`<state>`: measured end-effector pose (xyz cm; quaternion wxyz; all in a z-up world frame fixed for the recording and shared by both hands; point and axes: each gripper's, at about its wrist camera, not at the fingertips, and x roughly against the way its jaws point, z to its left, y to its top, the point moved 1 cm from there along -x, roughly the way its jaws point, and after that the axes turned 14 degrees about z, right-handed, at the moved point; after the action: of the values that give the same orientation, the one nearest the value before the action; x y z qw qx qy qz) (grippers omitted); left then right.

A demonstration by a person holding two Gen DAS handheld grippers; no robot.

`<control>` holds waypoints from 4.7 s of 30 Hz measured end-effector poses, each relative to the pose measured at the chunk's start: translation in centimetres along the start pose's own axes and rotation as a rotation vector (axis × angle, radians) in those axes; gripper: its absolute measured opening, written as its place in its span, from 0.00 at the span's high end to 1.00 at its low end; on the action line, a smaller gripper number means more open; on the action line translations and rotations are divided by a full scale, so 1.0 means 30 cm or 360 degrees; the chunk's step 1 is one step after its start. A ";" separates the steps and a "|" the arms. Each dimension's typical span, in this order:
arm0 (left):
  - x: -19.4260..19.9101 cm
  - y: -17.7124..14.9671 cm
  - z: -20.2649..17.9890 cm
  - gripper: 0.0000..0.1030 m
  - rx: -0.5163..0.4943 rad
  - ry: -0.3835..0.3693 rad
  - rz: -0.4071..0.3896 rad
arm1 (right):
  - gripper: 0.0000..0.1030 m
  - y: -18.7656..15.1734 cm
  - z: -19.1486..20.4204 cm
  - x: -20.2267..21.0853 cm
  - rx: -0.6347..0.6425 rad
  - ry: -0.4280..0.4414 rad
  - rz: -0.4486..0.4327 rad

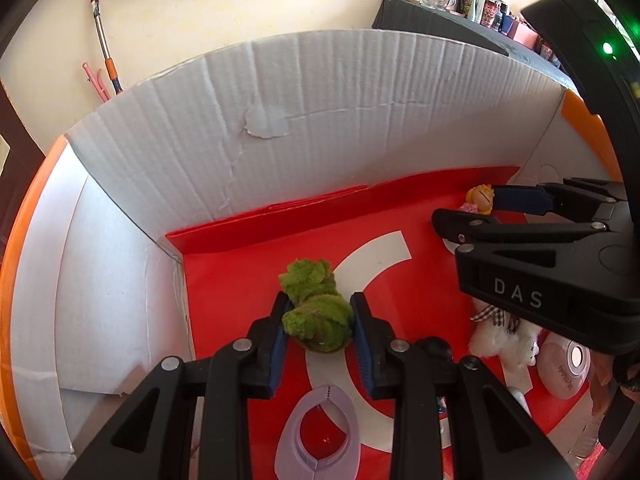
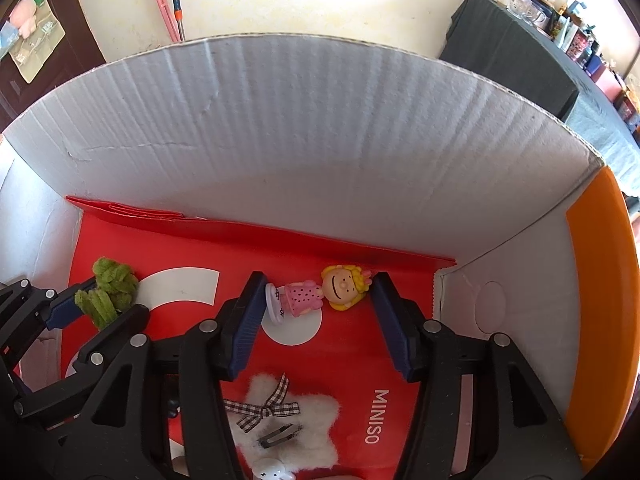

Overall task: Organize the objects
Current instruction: 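Lower and open the left tool releasing the green plush while the right tool releases the doll, then withdraw both tools from the box toward the yellow cap and white lid, then close the left tool on the yellow cap while the right tool grasps the white lid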

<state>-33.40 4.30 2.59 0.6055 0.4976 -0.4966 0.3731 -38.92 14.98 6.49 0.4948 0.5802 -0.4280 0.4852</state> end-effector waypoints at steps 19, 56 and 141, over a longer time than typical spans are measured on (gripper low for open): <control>0.003 0.010 0.013 0.62 0.0018 -0.0026 -0.0001 | 0.47 -0.014 0.005 0.017 -0.0008 0.0005 -0.0006; 0.276 -0.102 -0.045 0.53 0.0032 -0.0093 -0.0255 | 0.41 -0.063 0.027 0.221 0.0021 0.0051 -0.0279; 0.156 -0.759 -0.085 0.12 0.0072 -0.0213 -0.0311 | 0.14 -0.901 0.032 0.061 0.0177 0.0061 -0.0542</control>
<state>-10.21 1.43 1.83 0.5931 0.5810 -0.4764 0.2893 -12.10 17.90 3.97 0.5451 0.6612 -0.2867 0.4283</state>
